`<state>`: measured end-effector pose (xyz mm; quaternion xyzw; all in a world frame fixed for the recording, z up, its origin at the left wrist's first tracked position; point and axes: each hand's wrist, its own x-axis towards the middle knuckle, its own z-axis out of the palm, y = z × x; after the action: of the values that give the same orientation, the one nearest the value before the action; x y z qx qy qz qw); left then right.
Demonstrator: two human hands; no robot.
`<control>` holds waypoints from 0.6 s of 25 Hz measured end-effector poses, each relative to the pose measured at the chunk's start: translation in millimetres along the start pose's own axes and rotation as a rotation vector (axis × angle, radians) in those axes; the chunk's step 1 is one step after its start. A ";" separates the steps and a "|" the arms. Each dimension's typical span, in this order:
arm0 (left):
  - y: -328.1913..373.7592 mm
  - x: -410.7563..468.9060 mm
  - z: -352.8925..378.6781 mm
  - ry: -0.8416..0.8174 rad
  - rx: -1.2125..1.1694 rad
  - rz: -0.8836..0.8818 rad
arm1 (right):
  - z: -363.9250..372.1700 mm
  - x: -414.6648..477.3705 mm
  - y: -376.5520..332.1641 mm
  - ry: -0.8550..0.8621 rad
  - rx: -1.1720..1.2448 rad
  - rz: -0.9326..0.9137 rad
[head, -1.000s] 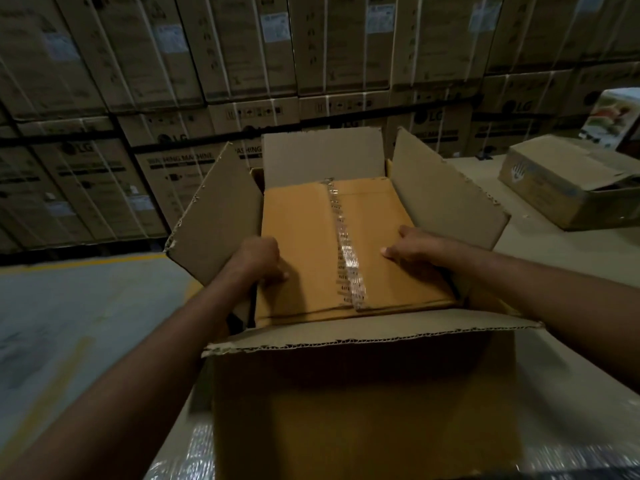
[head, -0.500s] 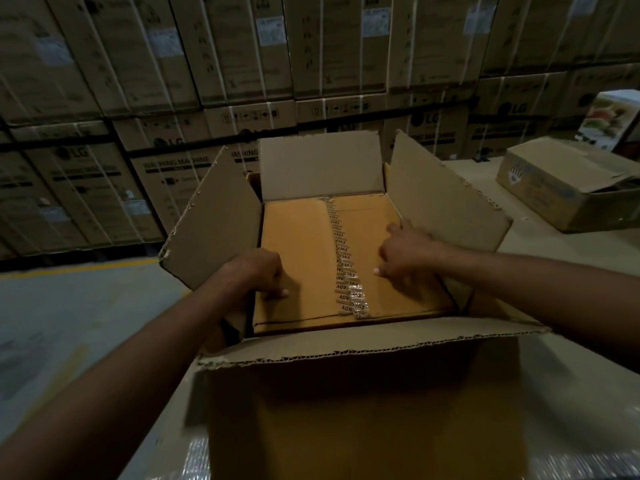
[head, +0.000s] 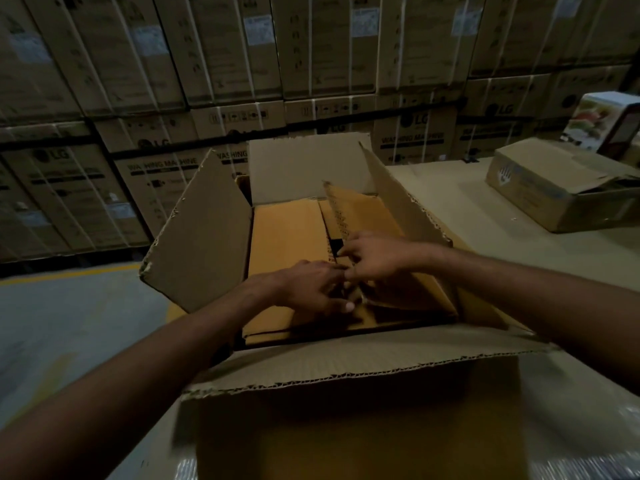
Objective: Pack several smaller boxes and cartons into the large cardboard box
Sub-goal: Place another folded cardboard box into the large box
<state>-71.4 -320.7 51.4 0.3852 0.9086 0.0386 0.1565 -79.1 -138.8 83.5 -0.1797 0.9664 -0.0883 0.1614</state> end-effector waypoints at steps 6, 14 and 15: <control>52.3 51.5 -34.3 0.016 0.042 0.132 | -50.2 -51.6 29.5 0.480 -0.279 0.273; 109.5 107.4 -18.7 -0.132 0.076 0.268 | -43.4 -74.4 79.7 0.255 -0.762 0.507; 103.2 106.9 -17.7 -0.114 0.075 0.263 | -38.8 -67.5 77.8 0.242 -0.797 0.462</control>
<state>-75.9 -171.4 60.6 0.5081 0.8407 0.0027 0.1871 -57.6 -37.5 120.8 0.0038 0.9514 0.3074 -0.0187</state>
